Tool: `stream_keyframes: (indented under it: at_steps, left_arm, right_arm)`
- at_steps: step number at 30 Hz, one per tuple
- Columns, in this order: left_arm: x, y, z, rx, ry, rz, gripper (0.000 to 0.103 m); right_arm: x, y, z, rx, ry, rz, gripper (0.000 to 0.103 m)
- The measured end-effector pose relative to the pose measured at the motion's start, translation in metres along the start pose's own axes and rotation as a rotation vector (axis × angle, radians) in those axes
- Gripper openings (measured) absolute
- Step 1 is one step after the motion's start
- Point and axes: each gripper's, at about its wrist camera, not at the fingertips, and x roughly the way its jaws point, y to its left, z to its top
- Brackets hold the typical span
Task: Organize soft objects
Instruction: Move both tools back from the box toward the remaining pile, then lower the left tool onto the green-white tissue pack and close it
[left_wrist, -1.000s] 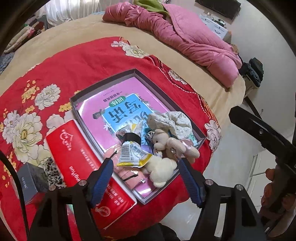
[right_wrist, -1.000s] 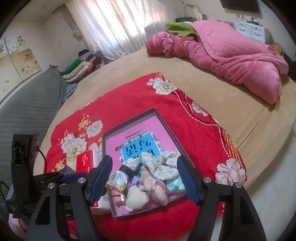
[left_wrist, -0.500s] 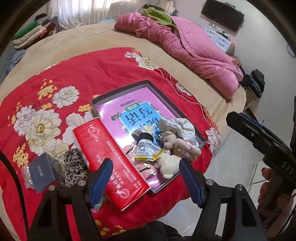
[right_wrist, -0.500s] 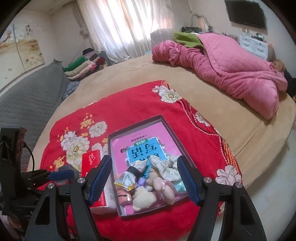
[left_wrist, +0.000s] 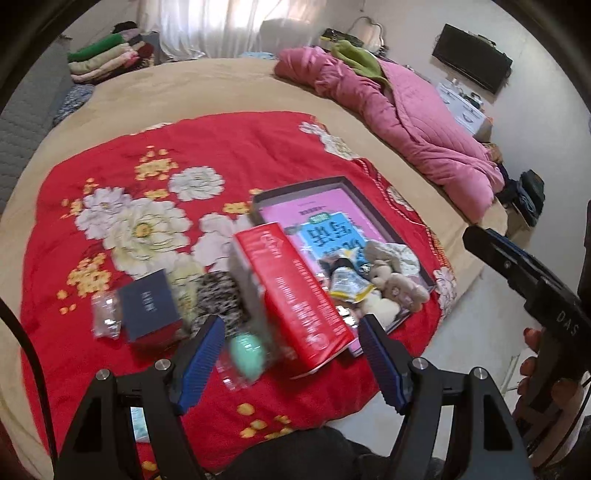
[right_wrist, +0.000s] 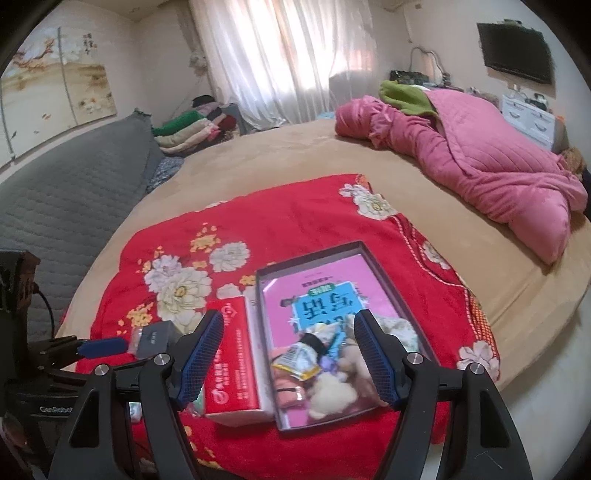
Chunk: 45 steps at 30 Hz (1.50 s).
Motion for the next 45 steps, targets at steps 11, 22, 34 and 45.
stream_keyframes:
  at_steps: [11,22,34,45]
  left_arm:
    - [-0.034,0.045,-0.019,-0.078,-0.04,0.038,0.075]
    - [-0.051,0.082,-0.033,-0.132,-0.059,0.084,0.075]
    - [-0.05,0.123,-0.052,-0.205,-0.037,0.101,0.075]
    - [-0.041,0.174,-0.078,-0.312,0.001,0.137,0.075]
  right_arm:
    - [-0.002,0.063,0.0,-0.114,0.009,0.065,0.074]
    - [0.007,0.115,-0.005,-0.217,0.036,0.12,0.074]
    - [0.024,0.142,-0.018,-0.272,0.085,0.135,0.074]
    - [0.046,0.151,-0.043,-0.352,0.153,0.1,0.074]
